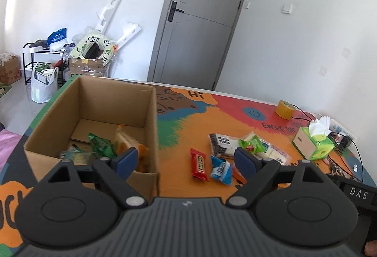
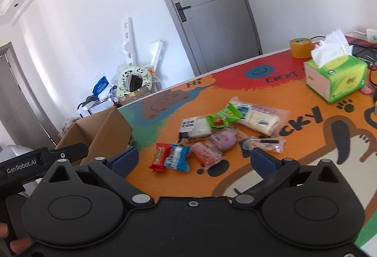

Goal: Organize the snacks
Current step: 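Move both open tools back toward the remaining snacks, then grasp the blue wrapper with left tool while right tool grasps clear snack bar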

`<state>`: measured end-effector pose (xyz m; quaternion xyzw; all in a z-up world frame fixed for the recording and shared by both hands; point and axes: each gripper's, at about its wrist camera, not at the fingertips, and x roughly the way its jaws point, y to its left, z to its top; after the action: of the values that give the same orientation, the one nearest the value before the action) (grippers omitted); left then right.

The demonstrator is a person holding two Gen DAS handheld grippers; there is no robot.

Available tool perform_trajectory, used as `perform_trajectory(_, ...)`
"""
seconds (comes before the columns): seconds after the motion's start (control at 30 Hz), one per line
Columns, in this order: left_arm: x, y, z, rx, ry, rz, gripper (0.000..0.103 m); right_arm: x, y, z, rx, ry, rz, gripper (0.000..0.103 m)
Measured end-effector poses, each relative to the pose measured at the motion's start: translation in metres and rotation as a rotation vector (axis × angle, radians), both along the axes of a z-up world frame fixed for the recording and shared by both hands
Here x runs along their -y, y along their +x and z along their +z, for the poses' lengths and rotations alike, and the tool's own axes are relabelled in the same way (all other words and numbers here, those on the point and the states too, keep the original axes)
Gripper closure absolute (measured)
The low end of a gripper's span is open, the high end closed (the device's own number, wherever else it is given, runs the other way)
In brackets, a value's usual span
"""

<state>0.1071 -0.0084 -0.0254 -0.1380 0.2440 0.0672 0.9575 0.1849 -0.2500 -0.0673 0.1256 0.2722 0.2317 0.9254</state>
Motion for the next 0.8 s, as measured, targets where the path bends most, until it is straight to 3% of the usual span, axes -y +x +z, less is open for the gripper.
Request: perform_trajectory(0.8,0.055,0.040,-0.020,-0.037,0.022,-0.131,0.018,0.053,0.026,-0.030,-0.052,0.009,-0.073,0.004)
